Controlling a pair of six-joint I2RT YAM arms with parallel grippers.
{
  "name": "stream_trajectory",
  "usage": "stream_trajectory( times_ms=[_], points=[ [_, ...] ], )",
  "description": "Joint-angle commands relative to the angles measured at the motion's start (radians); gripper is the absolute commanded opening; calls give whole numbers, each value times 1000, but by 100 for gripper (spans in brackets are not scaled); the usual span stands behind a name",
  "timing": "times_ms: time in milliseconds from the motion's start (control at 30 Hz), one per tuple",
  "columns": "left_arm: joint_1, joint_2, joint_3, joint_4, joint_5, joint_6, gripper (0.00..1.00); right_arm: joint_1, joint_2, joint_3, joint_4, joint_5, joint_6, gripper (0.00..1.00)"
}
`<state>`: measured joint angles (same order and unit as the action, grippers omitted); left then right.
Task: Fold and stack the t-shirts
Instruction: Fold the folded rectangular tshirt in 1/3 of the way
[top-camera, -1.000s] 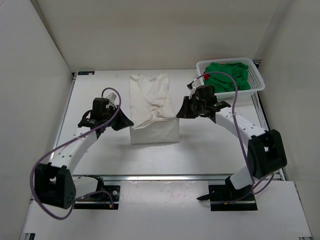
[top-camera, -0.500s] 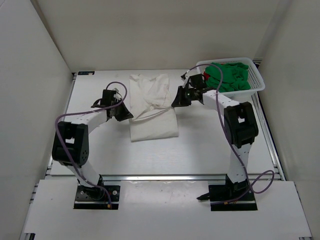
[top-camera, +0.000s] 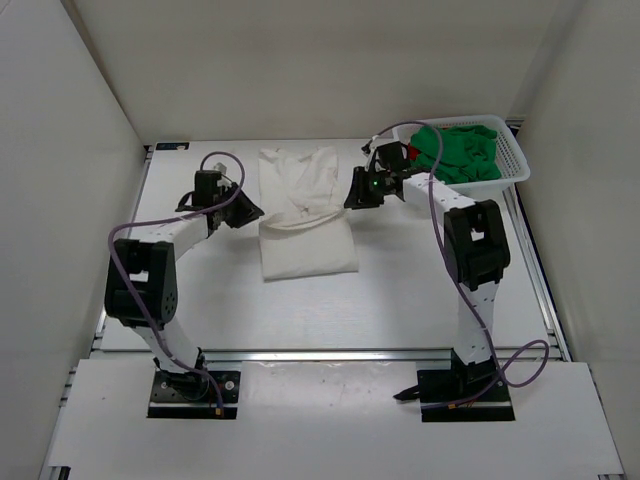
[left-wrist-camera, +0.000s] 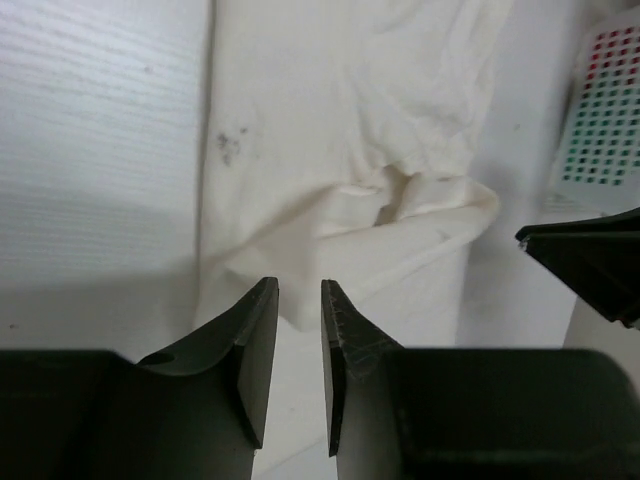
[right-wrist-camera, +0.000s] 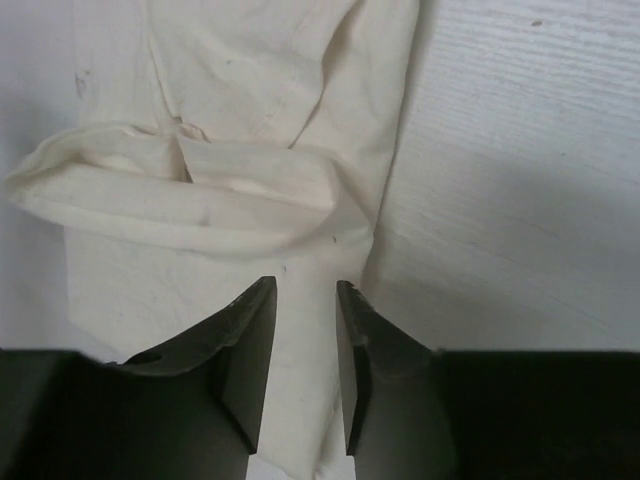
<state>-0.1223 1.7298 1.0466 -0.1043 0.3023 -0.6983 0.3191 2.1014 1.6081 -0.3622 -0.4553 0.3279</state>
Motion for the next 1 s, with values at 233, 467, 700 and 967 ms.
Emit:
stream_trajectory(
  times_ms=[233, 467, 700, 967],
  points=[
    [-190, -268, -175, 138, -75, -20, 35, 132, -241, -163, 187, -12, -10, 0],
    [-254, -150, -326, 256, -49, -66, 31, 219, -121, -134, 206, -55, -26, 0],
    [-254, -125, -407, 276, -57, -58, 30, 196, 75, 30, 229, -128, 20, 0],
    [-258, -241, -543, 244, -54, -24, 29, 153, 190, 30, 390, -165, 171, 0]
  ],
)
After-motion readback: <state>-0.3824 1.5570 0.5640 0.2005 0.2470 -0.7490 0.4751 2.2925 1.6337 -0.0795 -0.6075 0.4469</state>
